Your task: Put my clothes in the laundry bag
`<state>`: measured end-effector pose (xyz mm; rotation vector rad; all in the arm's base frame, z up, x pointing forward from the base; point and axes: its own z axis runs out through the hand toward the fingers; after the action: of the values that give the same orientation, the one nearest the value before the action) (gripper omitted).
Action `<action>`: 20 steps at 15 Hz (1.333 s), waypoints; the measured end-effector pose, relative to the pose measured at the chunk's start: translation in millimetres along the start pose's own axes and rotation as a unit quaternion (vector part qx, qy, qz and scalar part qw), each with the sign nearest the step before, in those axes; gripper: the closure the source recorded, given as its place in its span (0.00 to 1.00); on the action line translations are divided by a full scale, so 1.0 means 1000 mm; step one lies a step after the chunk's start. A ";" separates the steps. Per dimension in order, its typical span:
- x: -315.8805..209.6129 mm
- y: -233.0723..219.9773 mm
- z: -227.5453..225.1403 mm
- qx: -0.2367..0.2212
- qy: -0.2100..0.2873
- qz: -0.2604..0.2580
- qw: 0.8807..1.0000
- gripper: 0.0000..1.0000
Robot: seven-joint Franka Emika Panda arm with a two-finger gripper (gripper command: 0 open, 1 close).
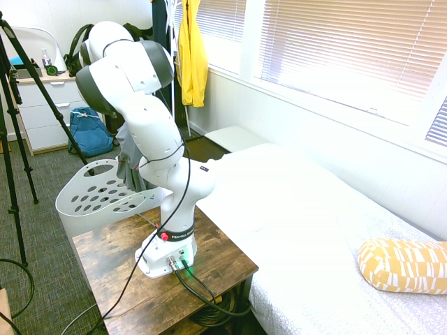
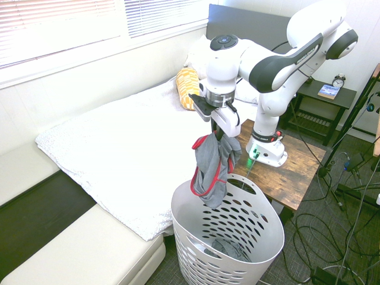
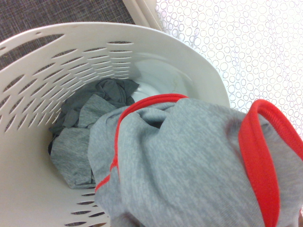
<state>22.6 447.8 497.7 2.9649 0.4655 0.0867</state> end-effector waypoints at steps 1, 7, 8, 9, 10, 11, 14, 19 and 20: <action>-0.002 -0.001 0.000 -0.001 0.002 -0.002 1.000 0.00; -0.007 -0.004 0.002 -0.004 0.004 -0.012 1.000 0.00; -0.007 -0.004 0.002 -0.004 0.004 -0.012 1.000 0.00; -0.007 -0.003 0.002 -0.004 0.004 -0.012 1.000 0.00; -0.007 -0.003 0.002 -0.003 0.005 -0.011 1.000 0.00; -0.003 -0.002 0.000 -0.002 0.009 -0.008 1.000 0.00; 0.056 0.031 -0.003 -0.001 0.036 0.052 0.998 0.00; 0.224 0.178 0.057 -0.050 0.056 0.217 0.973 0.00; 0.251 0.213 0.068 -0.056 0.050 0.245 0.966 0.00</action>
<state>330.4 315.3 470.0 2.8979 -0.2660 0.3031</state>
